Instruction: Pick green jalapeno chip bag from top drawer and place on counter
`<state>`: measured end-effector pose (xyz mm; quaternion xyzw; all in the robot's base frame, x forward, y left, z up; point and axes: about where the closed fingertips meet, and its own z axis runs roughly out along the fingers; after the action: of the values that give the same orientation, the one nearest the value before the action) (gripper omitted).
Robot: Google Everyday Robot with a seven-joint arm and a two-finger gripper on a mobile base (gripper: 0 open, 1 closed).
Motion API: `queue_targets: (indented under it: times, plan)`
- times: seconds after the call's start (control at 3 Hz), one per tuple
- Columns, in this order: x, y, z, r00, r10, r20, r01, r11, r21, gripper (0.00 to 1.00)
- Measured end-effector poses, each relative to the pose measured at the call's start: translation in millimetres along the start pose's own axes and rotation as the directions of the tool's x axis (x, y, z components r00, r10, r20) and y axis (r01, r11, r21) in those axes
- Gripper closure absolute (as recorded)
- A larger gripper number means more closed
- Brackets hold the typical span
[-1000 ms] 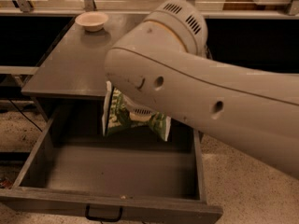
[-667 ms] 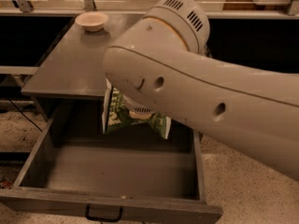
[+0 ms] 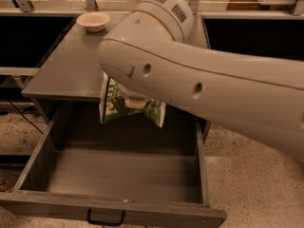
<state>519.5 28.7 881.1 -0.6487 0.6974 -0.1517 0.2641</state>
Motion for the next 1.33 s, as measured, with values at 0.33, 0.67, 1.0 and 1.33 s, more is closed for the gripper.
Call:
queue_targets:
  times: [0.33,0.67,1.0,1.33]
  plan:
    - [-29.1,-42.5,31.2,0.999,-0.040,0.013,0.040,0.9984,0.041,1.00]
    - [-29.1,-42.5,31.2,0.999,-0.040,0.013,0.040,0.9984,0.041,1.00]
    - [-21.3,-50.9,30.0,1.000,-0.005,-0.017,0.007,0.9976,0.068,1.00]
    - [3.2,-85.1,34.1,0.994,0.070,-0.081,-0.058,0.9887,0.138,1.00]
